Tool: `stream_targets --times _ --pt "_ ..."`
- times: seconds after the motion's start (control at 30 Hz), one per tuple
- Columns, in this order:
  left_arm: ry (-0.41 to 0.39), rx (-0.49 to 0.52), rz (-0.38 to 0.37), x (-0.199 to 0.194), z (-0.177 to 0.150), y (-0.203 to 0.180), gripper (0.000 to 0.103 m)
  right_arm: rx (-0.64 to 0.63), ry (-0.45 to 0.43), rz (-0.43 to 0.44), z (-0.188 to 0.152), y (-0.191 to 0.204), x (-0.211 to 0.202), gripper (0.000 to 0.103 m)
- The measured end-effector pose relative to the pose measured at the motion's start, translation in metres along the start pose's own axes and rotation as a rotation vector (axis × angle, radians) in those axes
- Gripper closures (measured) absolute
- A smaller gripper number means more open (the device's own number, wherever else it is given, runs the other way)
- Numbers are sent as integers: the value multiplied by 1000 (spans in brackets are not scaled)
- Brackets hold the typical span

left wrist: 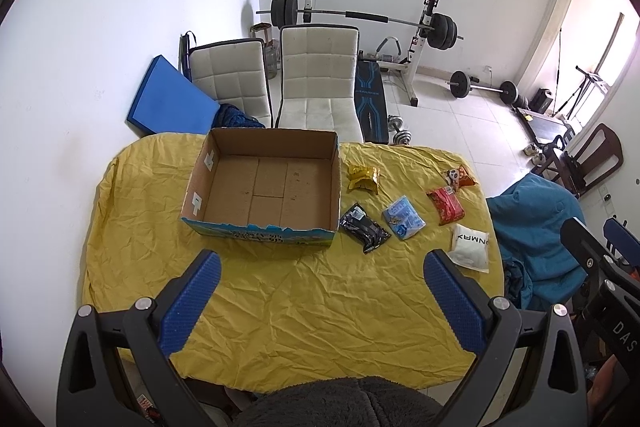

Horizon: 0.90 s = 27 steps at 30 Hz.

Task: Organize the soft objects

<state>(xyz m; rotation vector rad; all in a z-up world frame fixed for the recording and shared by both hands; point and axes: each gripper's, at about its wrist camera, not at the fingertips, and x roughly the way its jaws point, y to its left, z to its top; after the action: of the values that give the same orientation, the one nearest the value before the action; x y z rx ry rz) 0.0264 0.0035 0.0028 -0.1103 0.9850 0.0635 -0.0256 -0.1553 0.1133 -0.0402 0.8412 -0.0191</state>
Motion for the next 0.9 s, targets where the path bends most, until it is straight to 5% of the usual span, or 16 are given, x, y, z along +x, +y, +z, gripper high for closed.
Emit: stream_targets --times 0.57,0.9 --pt "17 20 -18 12 0 8 0 41 31 9 3 -9 12 18" --pt "156 51 -141 107 13 9 0 281 199 -64 -7 -88 90 11"
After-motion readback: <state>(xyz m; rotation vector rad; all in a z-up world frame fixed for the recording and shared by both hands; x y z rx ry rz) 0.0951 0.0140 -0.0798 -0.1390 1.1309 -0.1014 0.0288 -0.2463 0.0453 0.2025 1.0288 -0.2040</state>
